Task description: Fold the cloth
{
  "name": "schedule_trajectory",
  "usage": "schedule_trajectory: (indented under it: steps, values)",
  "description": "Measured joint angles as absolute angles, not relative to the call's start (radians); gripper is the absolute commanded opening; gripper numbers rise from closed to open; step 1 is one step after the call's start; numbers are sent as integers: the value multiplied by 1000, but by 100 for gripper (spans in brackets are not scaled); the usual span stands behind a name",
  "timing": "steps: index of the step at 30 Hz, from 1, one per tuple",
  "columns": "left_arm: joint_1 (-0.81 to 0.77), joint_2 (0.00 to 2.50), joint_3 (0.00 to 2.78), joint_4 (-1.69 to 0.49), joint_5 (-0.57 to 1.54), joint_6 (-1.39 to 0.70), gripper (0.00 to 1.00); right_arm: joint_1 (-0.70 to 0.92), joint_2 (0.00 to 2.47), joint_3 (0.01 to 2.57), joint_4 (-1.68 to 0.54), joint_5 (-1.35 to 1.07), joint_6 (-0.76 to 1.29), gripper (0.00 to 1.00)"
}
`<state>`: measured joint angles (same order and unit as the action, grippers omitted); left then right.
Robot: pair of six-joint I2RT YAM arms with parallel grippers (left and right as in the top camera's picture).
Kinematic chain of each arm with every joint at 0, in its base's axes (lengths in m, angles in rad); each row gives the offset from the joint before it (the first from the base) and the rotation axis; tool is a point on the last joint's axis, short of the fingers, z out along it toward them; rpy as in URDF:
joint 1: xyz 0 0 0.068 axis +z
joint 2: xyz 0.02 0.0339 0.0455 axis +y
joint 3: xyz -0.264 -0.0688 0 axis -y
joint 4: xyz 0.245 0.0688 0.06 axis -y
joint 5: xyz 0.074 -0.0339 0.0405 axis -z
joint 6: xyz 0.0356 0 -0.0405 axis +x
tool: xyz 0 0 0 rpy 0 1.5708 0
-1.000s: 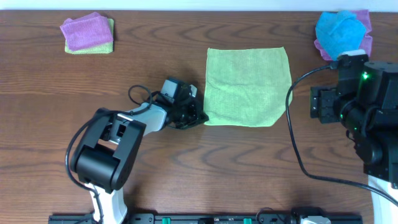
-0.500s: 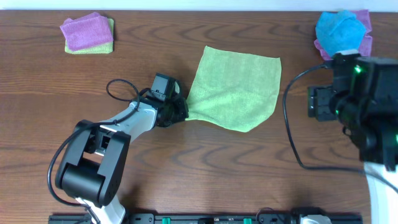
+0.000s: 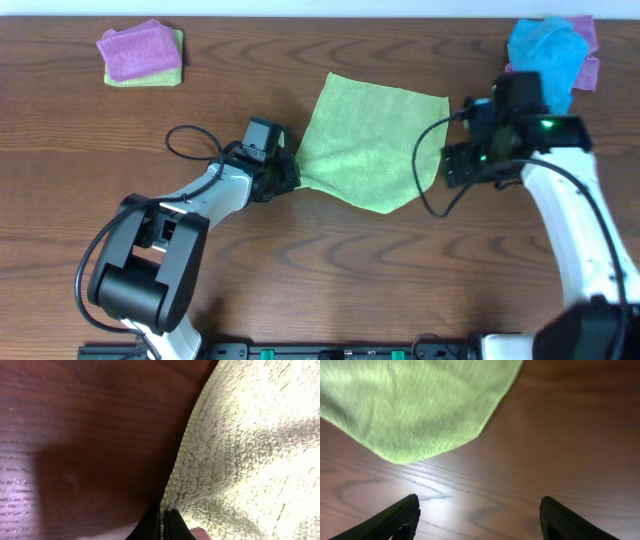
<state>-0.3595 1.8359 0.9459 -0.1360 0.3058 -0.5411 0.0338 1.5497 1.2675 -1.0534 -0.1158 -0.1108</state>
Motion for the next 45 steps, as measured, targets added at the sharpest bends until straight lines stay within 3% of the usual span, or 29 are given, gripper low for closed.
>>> schedule_trajectory:
  steps: [12,26,36,45]
  values:
    - [-360,1836,1002,-146,256,-519,5,-2,1568,1020,-858,-289,-113,76]
    - [-379,1823,1011,-422,238,-519,6,-15,1568,1008,-831,-291,-113,77]
    - [-543,1818,1011,-449,186,-575,5,-15,1568,1008,-824,-290,-113,78]
    - [-516,1816,1014,-453,101,-610,6,-15,1568,1008,-824,-288,-113,78]
